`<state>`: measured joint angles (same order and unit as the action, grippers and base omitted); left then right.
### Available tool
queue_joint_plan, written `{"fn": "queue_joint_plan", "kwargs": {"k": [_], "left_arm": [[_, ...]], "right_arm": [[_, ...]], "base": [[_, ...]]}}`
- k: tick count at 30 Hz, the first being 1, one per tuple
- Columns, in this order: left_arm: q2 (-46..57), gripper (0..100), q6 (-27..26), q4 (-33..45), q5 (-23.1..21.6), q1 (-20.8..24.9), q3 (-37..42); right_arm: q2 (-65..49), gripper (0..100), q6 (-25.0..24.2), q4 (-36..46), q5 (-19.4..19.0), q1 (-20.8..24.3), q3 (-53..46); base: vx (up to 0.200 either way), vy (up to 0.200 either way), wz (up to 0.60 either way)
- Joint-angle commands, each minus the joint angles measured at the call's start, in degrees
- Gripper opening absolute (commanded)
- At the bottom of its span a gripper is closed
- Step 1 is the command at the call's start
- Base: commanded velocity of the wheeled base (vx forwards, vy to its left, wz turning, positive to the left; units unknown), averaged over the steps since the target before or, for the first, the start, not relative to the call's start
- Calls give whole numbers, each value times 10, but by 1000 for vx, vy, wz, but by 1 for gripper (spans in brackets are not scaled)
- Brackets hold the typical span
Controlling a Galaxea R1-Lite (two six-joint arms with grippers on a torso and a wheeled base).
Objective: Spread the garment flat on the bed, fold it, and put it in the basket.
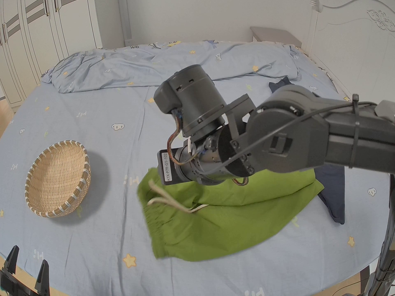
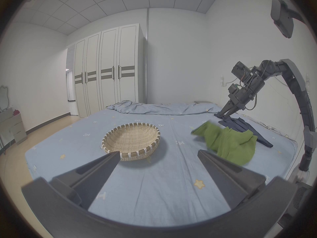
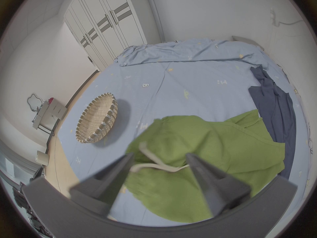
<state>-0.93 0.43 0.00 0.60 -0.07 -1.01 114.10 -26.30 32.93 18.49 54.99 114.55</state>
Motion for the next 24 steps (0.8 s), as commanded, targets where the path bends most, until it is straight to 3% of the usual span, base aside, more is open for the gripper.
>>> {"fn": "queue_joint_plan", "kwargs": {"k": [1, 9, 13, 14, 15, 17, 19, 20, 24], "left_arm": [[9, 100, 0, 0, 0, 0, 10], [9, 100, 0, 0, 0, 0, 10], [9, 100, -1, 0, 0, 0, 10], [9, 100, 0, 0, 0, 0, 10], [9, 100, 0, 0, 0, 0, 10], [9, 100, -7, 2, -2, 0, 9], [9, 100, -12, 3, -3, 1, 9], [8, 100, -15, 3, -4, 1, 8], [9, 100, -18, 2, -5, 1, 9]], "right_arm": [[24, 100, 0, 0, -1, -3, -1], [24, 100, -5, 2, 3, -34, -3], [-40, 100, -15, 0, -5, -88, -43], [-73, 100, -16, -5, -14, -118, -76], [-73, 100, -16, -5, -14, -118, -76], [-133, 100, -17, -29, -52, -183, -148], [-152, 100, -17, -38, -64, -202, -173], [-187, 100, -16, -73, -96, -248, -225], [-238, 100, -16, -131, -145, -296, -314]], "base": [[0, 0, 0], [0, 0, 0], [0, 0, 0], [0, 0, 0], [0, 0, 0], [0, 0, 0], [0, 0, 0], [0, 0, 0], [0, 0, 0]]}}
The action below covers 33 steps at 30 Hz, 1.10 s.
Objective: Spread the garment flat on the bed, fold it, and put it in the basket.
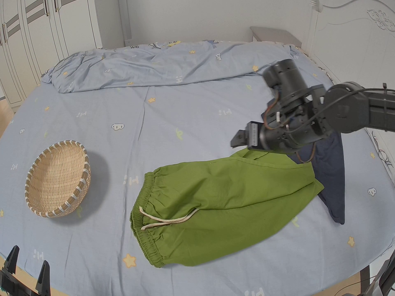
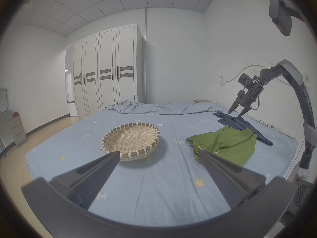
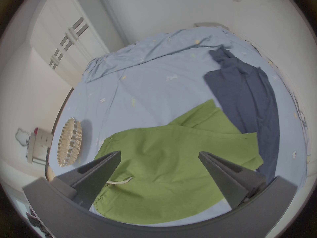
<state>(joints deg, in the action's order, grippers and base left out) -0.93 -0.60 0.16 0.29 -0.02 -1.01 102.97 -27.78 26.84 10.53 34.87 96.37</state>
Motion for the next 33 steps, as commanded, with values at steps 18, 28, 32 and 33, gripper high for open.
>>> {"fn": "queue_joint_plan", "kwargs": {"k": [18, 28, 32, 33], "left_arm": [[-143, 100, 119, -14, 17, 43, -375], [-444, 100, 74, 107, -233, 52, -292], [-516, 100, 78, 106, -317, 116, -260], [-531, 100, 75, 101, -347, 132, -234]], "right_arm": [[-197, 100, 33, -245, -68, -101, -378], [-224, 100, 41, -275, -66, -116, -410], [-231, 100, 37, -275, -68, -125, -423], [-231, 100, 37, -275, -69, -125, -430]], "base": [[0, 0, 0], [0, 0, 0], [0, 0, 0], [0, 0, 0]]}}
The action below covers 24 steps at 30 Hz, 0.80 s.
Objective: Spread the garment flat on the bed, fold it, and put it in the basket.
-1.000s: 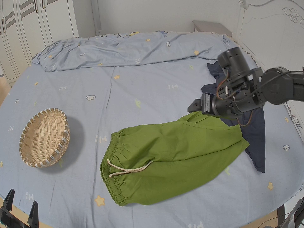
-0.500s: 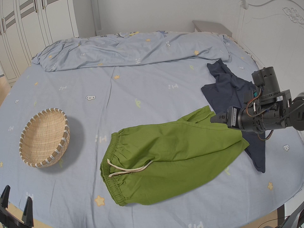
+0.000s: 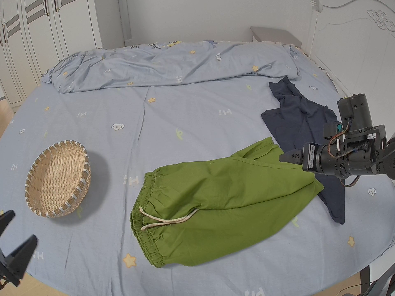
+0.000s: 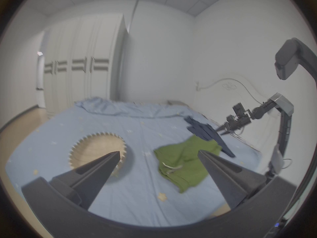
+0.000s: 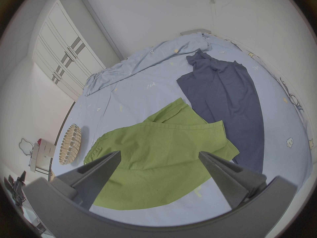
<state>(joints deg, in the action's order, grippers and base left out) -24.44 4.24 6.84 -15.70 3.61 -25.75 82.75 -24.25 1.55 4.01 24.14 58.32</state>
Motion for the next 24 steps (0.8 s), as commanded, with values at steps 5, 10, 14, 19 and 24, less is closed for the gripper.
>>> {"fn": "queue_joint_plan", "kwargs": {"k": [5, 10, 14, 19, 24], "left_arm": [[-380, 100, 26, -54, -254, 148, 90], [-504, 100, 19, -184, -246, 164, 149], [-572, 100, 16, -215, -231, 208, 177], [-661, 100, -9, -285, -148, 235, 174], [-707, 100, -16, -359, -119, 261, 178]], "right_arm": [[-29, 100, 3, -24, 0, -20, -71], [-29, 100, 4, -24, -1, -33, -71], [-28, 100, 4, -24, -4, -35, -72], [-25, 100, 4, -24, -4, -32, -74], [-25, 100, 3, -24, -4, -32, -75]], "base": [[0, 0, 0], [0, 0, 0], [0, 0, 0], [0, 0, 0], [0, 0, 0]]}}
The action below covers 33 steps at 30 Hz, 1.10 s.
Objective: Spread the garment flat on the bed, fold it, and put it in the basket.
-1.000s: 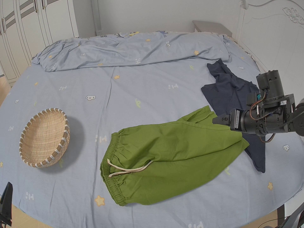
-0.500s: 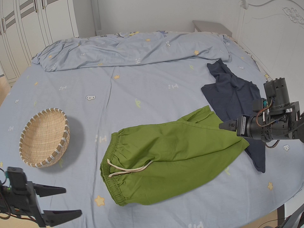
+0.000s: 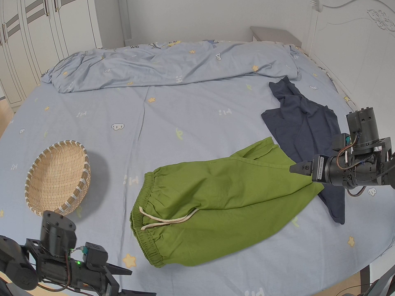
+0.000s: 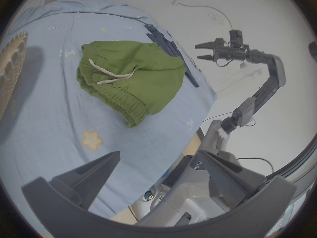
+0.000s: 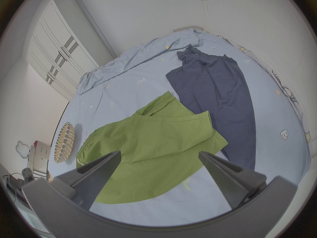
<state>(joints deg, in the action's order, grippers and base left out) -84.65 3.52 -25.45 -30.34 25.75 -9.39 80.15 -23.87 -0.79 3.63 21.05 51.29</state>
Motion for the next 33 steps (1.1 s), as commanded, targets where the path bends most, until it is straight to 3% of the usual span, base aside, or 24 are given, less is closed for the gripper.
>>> {"fn": "queue_joint_plan", "kwargs": {"k": [1, 3, 8, 21, 28, 33], "left_arm": [[-119, 100, -8, -53, 29, 48, 10], [-119, 100, -8, -53, 29, 48, 10], [-171, 100, -9, -93, 107, 77, -7], [-179, 100, -11, -131, 115, 91, -57], [-213, 100, -12, -135, 150, 100, -80], [-216, 100, -19, -142, 150, 103, -78]], "right_arm": [[1, 100, -2, -1, 0, -2, -5], [1, 100, -2, -1, 0, -2, -5], [3, 100, -3, -1, -1, -2, -5], [2, 100, -4, -2, -1, -3, -4], [3, 100, -5, -8, -1, -4, -6], [3, 100, -5, -8, -1, -4, -6]], "base": [[0, 0, 0], [0, 0, 0], [0, 0, 0], [0, 0, 0], [0, 0, 0], [0, 0, 0]]}}
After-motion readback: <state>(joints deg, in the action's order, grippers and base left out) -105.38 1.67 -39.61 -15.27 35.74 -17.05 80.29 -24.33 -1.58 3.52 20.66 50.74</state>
